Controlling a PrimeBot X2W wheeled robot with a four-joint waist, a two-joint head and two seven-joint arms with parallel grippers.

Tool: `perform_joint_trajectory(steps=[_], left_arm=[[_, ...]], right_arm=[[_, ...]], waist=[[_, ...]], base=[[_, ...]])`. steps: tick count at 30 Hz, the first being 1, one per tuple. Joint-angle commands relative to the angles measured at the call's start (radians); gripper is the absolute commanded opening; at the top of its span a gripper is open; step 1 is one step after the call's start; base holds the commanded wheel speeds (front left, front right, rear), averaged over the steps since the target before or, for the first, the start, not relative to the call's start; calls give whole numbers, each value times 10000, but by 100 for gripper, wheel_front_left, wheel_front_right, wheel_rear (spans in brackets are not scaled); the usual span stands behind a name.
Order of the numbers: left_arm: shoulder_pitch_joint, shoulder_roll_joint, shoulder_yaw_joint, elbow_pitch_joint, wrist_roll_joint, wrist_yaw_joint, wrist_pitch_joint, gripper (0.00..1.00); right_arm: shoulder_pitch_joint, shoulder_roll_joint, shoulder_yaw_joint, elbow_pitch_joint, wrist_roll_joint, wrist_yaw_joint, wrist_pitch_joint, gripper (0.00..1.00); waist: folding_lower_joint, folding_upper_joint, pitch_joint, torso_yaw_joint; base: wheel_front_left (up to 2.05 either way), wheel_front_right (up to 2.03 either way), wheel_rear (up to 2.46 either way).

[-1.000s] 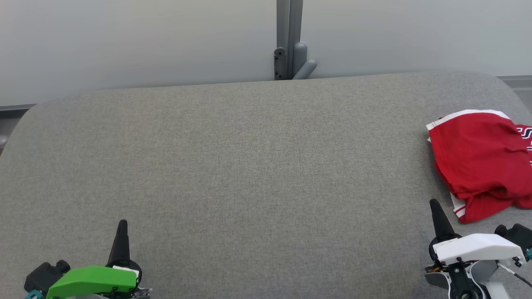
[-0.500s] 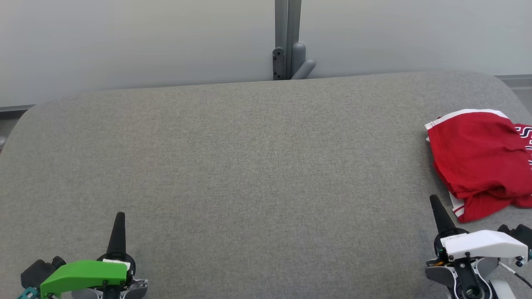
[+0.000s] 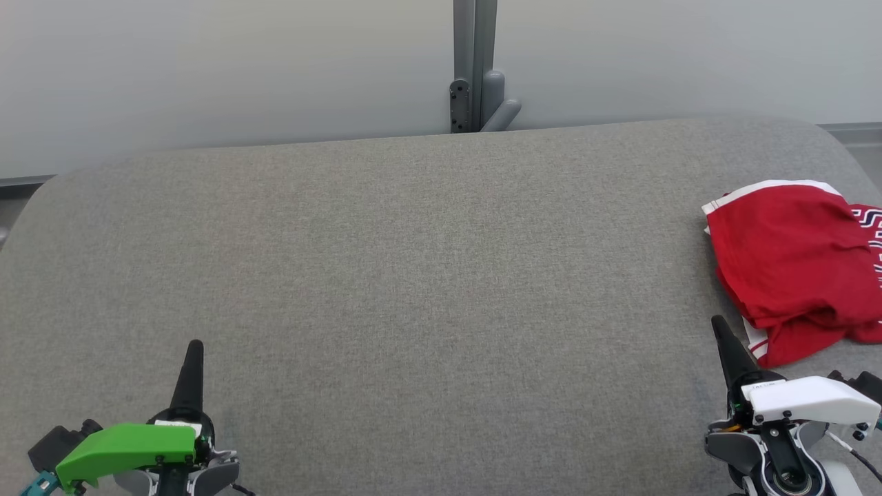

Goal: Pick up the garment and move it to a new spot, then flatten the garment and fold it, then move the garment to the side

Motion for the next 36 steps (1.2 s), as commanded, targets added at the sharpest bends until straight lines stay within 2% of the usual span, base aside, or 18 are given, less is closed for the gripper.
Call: perform_joint_trajectory(steps=[1, 32, 36], left_arm=[[-233, 64, 53, -81, -257, -65, 83, 0], [-534, 76, 283, -200, -2359, -94, 652, 0], [-529, 77, 278, -197, -2320, -91, 650, 0]], right_arm=[[-164, -62, -33, -93, 232, 6, 59, 0], [-274, -80, -138, -251, 2785, 4, 657, 0], [-273, -78, -137, -249, 2760, 4, 645, 0]], waist=[[-1, 0, 0, -3], [-1, 0, 0, -94], [-1, 0, 0, -95]], base=[[0, 0, 0], [0, 0, 0], [0, 0, 0]])
